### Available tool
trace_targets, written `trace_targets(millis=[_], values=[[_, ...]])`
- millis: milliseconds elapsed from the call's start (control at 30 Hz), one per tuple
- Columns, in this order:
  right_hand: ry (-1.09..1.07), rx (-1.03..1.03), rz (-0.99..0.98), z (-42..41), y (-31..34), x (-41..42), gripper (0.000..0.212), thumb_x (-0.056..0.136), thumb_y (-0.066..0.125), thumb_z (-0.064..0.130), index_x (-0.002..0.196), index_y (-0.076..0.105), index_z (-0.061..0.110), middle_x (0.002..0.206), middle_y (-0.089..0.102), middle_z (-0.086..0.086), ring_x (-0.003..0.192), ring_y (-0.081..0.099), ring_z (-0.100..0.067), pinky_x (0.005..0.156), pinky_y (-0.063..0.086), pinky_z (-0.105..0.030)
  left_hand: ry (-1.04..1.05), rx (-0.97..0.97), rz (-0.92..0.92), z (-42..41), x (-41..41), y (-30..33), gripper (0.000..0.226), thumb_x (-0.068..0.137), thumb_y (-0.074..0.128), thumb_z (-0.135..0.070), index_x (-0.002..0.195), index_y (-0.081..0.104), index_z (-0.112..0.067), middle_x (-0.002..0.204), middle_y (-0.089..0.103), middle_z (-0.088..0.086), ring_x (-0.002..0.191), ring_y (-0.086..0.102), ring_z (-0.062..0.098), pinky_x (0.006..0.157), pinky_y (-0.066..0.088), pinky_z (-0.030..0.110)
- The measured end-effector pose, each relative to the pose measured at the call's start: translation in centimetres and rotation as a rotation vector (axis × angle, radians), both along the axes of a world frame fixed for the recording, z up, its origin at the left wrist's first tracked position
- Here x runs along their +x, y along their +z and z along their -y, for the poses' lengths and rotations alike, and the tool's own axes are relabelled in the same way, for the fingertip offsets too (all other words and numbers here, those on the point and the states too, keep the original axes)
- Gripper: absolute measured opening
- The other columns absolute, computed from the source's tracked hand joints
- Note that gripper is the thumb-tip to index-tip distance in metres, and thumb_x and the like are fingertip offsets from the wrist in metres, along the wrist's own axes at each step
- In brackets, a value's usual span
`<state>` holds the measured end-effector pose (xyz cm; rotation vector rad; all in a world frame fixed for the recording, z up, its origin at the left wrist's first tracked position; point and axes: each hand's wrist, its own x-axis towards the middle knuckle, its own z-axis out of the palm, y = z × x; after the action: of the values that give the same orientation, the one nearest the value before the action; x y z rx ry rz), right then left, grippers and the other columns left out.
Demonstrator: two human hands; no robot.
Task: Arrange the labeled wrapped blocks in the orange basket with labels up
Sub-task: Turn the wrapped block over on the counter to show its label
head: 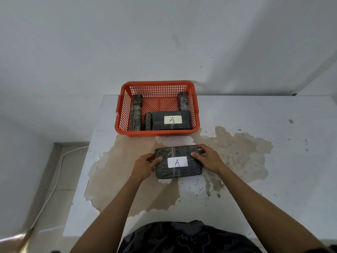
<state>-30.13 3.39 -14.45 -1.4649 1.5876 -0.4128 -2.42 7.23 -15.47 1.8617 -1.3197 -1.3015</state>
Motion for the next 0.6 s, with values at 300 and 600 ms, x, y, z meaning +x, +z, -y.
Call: trace_targets(millis=[300, 600], values=[[-0.063, 0.036, -0.022, -1.1, -0.4, 0.1, 0.041, 0.090, 0.058, 0.055, 0.107, 0.066, 0.019, 0.096, 0.068, 0.003, 0.083, 0.063, -0.008, 0.064, 0.044, -0.016, -0.015, -0.020, -0.040, -1.6, 0.1, -0.7, 0.035, 0.087, 0.066, -0.043, 0.112, 0.070, -0.019, 0.105, 0.073, 0.000, 0.088, 0.069, 0.011, 0.075, 0.058, 0.024], [-0.106, -0.019, 0.163, -3.8, 2.4, 2.0, 0.029, 0.092, 0.046, 0.063, 0.116, 0.051, 0.047, 0.103, 0.062, 0.029, 0.089, 0.061, 0.013, 0.065, 0.044, -0.002, 0.061, -0.149, -0.118, -2.9, -0.8, 2.6, 0.047, 0.083, 0.057, -0.056, 0.125, 0.060, -0.035, 0.105, 0.064, -0.028, 0.094, 0.062, -0.010, 0.070, 0.049, 0.005]])
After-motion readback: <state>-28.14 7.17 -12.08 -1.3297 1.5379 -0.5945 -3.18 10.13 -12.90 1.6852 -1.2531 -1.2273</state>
